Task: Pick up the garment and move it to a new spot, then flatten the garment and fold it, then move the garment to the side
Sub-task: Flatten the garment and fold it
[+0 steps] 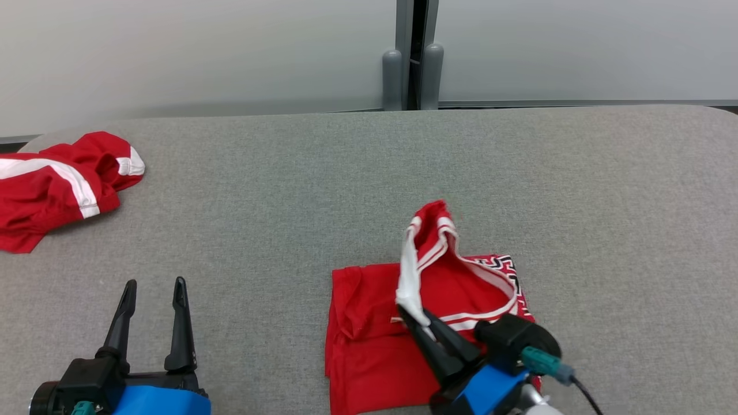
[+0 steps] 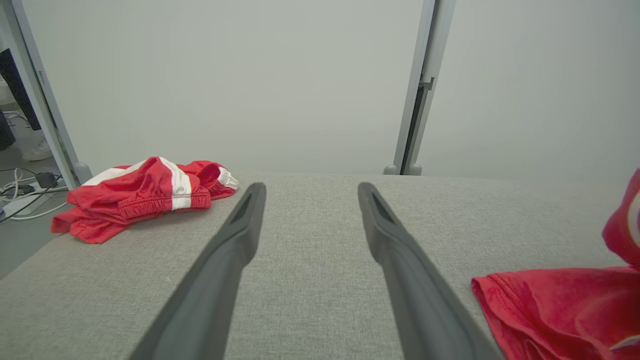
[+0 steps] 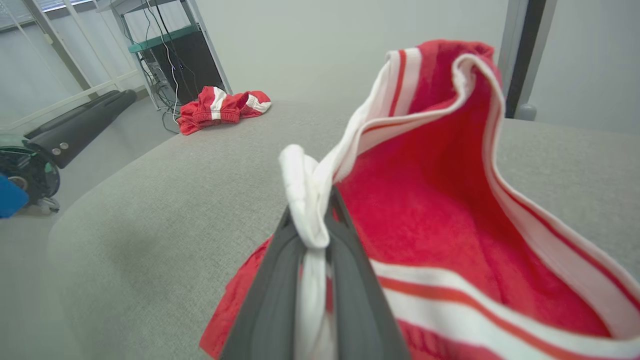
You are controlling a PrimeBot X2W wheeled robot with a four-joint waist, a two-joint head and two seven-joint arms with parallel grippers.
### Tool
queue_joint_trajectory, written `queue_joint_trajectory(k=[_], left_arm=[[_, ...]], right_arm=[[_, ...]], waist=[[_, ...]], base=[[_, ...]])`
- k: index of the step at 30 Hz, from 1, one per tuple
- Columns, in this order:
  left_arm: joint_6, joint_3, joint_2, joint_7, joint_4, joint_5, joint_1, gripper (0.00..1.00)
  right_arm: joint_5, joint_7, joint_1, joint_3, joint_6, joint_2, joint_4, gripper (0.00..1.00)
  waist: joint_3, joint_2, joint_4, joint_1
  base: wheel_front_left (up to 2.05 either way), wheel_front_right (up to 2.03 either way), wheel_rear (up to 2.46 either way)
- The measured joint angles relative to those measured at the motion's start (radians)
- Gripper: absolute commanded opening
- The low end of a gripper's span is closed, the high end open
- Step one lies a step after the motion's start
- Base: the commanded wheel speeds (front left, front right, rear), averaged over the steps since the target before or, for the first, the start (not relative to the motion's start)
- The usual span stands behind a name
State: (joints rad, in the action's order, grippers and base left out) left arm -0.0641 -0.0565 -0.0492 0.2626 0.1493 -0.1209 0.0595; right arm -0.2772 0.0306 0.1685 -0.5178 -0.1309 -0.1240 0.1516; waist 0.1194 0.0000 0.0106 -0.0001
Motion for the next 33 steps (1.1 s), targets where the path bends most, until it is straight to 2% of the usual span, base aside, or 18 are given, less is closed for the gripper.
queue_joint_trajectory(k=[11, 12, 13, 14, 19, 23, 33], left_arm=[[0.002, 0.02, 0.0, 0.0, 0.009, -0.007, 0.02, 1.0], [0.003, 0.021, 0.0, 0.0, 0.01, -0.009, 0.021, 1.0], [0.005, 0.022, 0.0, 0.0, 0.011, -0.009, 0.021, 1.0], [0.007, 0.025, 0.0, 0.0, 0.011, -0.009, 0.022, 1.0], [0.01, 0.025, 0.0, 0.0, 0.013, -0.012, 0.023, 1.0], [0.012, 0.022, 0.0, 0.0, 0.014, -0.015, 0.022, 1.0], [0.011, 0.016, 0.0, 0.0, 0.012, -0.01, 0.01, 1.0]], right_arm=[[-0.027, 0.055, 0.081, -0.123, 0.0, 0.051, 0.147, 0.0], [-0.029, 0.064, 0.085, -0.125, 0.0, 0.055, 0.162, 0.05], [-0.028, 0.071, 0.09, -0.128, 0.0, 0.057, 0.176, 0.42], [-0.028, 0.08, 0.095, -0.133, 0.0, 0.058, 0.188, 1.0], [-0.029, 0.145, 0.112, -0.128, 0.0, 0.065, 0.207, 1.0], [-0.009, 0.189, 0.12, -0.072, 0.0, 0.062, 0.19, 1.0], [0.089, 0.23, 0.064, 0.235, 0.0, 0.012, 0.061, 1.0]], waist=[[0.018, 0.0, 0.028, 0.0], [0.019, 0.0, 0.029, 0.0], [0.02, 0.0, 0.031, 0.0001], [0.021, 0.0, 0.032, 0.0], [0.017, 0.0, 0.026, 0.0], [0.009, 0.0, 0.013, 0.0], [-0.017, 0.0, -0.013, 0.0]], base=[[0.0, 0.0, 0.0], [0.0, 0.0, 0.0], [0.0, 0.0, 0.0], [0.0, 0.0, 0.0], [0.0, 0.0, 0.0], [0.0, 0.0, 0.0], [0.0, 0.0, 0.0]])
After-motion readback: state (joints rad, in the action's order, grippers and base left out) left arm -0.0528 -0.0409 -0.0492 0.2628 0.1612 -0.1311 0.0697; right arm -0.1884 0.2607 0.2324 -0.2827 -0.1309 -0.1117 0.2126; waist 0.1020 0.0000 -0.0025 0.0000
